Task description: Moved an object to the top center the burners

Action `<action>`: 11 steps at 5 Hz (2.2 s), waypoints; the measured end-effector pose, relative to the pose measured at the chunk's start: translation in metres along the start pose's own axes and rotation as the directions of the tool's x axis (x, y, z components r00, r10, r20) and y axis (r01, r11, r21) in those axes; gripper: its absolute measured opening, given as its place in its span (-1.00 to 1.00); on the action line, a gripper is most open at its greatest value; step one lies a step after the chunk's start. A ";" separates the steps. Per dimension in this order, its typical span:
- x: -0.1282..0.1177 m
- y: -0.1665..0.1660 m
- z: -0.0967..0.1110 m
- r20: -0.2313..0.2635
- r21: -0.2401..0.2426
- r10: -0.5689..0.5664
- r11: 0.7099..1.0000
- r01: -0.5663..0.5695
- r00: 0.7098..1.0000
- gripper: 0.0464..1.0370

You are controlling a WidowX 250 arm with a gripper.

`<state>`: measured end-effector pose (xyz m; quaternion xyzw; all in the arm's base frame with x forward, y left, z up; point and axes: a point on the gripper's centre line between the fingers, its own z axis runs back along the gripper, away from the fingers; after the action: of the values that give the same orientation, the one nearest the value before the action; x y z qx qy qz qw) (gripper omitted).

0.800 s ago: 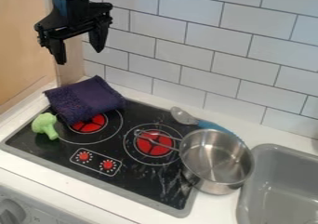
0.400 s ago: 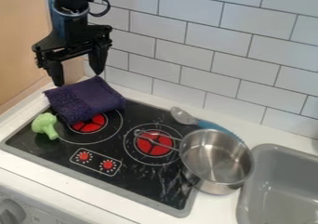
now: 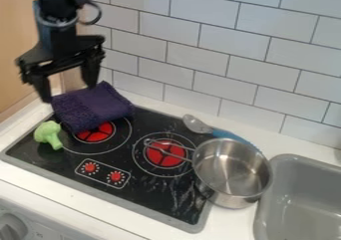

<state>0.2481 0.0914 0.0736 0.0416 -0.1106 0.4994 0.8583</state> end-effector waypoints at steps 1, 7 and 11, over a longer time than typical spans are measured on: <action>0.003 0.004 -0.017 -0.013 0.024 0.005 1.000 -0.005 1.000 0.92; 0.002 0.017 -0.062 -0.059 0.097 -0.009 0.995 0.014 0.998 0.21; -0.002 0.017 -0.047 -0.061 0.103 -0.028 0.994 0.034 0.998 0.01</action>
<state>0.2390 0.1070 0.0266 0.0730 -0.0580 0.4921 0.8655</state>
